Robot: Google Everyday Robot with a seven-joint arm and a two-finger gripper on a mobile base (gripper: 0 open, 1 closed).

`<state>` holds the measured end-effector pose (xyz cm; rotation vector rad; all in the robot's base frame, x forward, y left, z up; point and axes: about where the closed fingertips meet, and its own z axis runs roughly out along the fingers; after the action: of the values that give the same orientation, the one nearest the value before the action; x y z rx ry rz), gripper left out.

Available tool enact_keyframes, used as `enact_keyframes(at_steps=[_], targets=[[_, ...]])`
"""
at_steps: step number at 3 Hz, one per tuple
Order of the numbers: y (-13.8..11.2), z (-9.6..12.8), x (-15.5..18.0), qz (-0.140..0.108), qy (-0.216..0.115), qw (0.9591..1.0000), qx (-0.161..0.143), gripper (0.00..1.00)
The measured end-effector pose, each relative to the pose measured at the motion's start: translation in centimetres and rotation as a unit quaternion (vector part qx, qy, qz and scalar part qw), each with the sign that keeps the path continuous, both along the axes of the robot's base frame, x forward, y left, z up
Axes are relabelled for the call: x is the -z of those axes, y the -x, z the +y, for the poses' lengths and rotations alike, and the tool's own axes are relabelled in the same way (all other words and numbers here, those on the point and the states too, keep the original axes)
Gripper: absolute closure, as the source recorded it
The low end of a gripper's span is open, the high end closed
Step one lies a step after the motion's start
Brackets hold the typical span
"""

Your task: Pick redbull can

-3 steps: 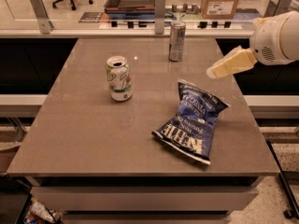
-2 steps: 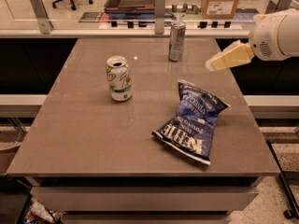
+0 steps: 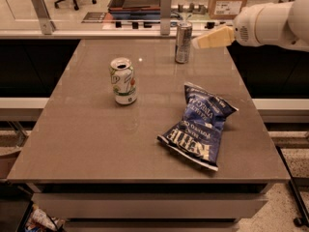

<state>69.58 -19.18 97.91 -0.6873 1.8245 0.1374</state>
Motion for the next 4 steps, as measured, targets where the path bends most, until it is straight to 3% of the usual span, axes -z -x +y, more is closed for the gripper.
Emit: enact_keyframes(at_steps=[1, 3, 4], targets=[[-3.5, 2.1, 0.6, -0.003, -0.041, 0.9991, -0.011, 0.00], [-9.2, 5.3, 3.7, 0.002, -0.100, 0.9932, -0.061, 0.00], [-11.3, 6.2, 5.2, 0.006, -0.103, 0.9910, -0.084, 0.00]])
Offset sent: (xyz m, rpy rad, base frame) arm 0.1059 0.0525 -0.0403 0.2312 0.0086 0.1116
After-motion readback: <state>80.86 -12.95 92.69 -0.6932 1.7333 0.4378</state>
